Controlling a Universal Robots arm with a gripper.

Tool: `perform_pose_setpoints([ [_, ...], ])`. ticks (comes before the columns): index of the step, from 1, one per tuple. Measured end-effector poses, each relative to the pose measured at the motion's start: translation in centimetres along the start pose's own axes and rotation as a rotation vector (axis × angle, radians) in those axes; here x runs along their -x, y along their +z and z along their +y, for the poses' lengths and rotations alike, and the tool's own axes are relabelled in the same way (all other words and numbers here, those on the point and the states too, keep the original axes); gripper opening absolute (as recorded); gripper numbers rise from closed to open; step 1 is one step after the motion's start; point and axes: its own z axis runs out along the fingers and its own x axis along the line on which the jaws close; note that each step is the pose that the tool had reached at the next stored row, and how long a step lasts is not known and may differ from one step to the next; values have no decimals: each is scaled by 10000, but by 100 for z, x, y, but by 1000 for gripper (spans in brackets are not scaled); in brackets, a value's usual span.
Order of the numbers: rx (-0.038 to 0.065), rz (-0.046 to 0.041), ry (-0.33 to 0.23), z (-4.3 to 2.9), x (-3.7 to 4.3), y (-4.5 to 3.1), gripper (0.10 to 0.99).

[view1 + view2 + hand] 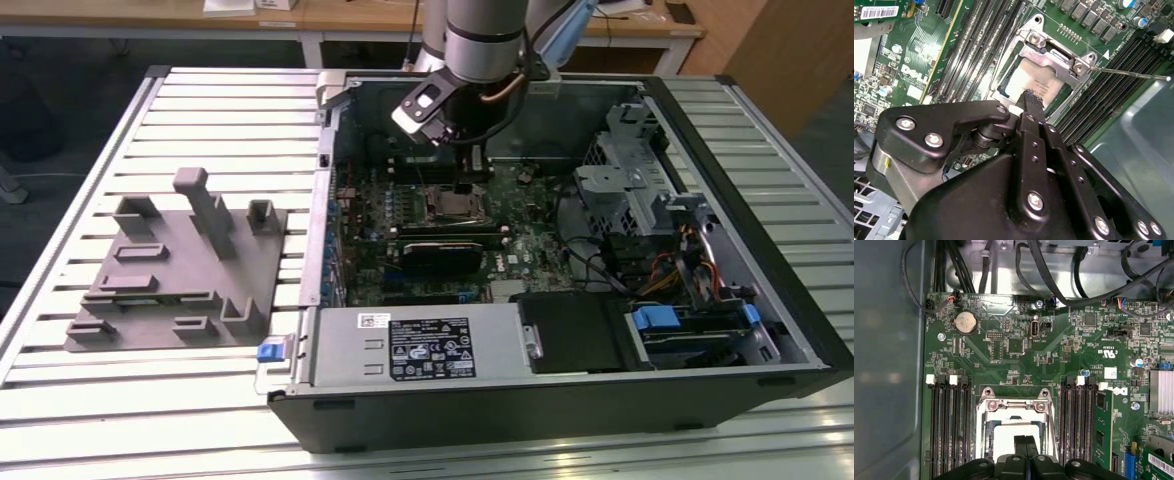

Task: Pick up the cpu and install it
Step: 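Close the cpu cover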

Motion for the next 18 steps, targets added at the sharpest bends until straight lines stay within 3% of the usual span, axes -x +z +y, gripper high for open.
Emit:
perform_pose_setpoints([
  [18, 0, -1, -1, -83, 6, 56, 106],
])
